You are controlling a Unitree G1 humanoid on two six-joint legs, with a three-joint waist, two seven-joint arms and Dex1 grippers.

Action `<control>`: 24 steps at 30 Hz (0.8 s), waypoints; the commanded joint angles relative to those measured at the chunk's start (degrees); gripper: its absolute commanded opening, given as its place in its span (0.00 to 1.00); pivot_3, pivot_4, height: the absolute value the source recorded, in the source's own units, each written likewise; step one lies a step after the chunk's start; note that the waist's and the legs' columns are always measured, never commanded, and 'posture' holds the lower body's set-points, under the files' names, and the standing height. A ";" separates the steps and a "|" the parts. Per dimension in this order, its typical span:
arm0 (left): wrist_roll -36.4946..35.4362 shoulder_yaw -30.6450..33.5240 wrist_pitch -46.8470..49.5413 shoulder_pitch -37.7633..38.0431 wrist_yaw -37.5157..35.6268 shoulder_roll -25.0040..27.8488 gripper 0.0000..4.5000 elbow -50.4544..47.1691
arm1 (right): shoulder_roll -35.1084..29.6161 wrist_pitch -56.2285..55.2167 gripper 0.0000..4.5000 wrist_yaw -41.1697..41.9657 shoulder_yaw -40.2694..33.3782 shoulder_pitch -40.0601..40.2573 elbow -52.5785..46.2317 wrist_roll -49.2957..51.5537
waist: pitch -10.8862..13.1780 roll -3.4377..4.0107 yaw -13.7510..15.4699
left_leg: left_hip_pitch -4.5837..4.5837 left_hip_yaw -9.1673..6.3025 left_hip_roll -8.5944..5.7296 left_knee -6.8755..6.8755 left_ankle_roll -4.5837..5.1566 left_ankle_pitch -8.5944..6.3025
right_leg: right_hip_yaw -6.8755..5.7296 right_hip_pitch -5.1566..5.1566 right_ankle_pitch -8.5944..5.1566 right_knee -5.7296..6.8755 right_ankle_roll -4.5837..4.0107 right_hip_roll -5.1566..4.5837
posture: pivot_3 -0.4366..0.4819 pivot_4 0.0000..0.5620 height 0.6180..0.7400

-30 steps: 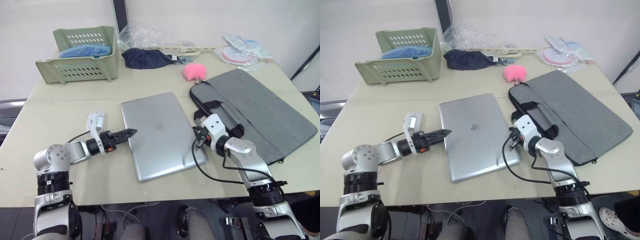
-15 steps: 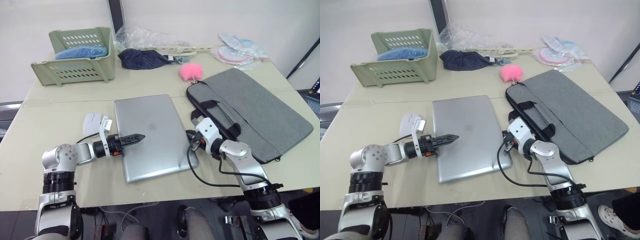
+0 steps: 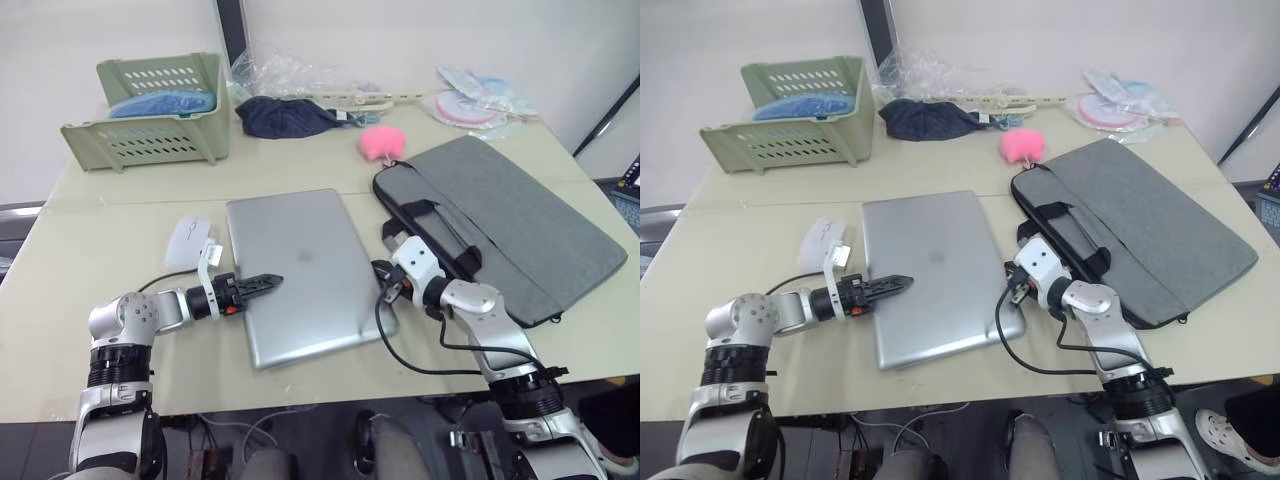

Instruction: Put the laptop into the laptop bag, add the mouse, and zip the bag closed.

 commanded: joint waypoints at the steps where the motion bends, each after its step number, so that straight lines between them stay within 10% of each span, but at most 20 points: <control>1: 1.98 -4.66 0.67 1.07 1.26 -1.23 0.13 -0.44 | 0.98 1.15 0.00 3.46 4.46 1.87 -0.73 0.87 | -0.15 -0.32 0.13 | -0.01 -0.04 0.00 0.00 0.00 0.00 | -0.02 0.00 0.00 -0.04 0.00 0.00 | 0.48 0.27 1.00; 24: -7.60 6.52 15.30 5.33 14.75 -6.92 0.11 -22.03 | -13.10 22.94 0.00 -0.80 -12.83 -5.28 -25.77 6.39 | 0.54 -0.35 1.63 | -1.02 -0.79 -0.22 0.56 0.02 0.01 | -0.28 -0.62 0.03 -0.17 0.05 -0.11 | 0.48 0.27 1.00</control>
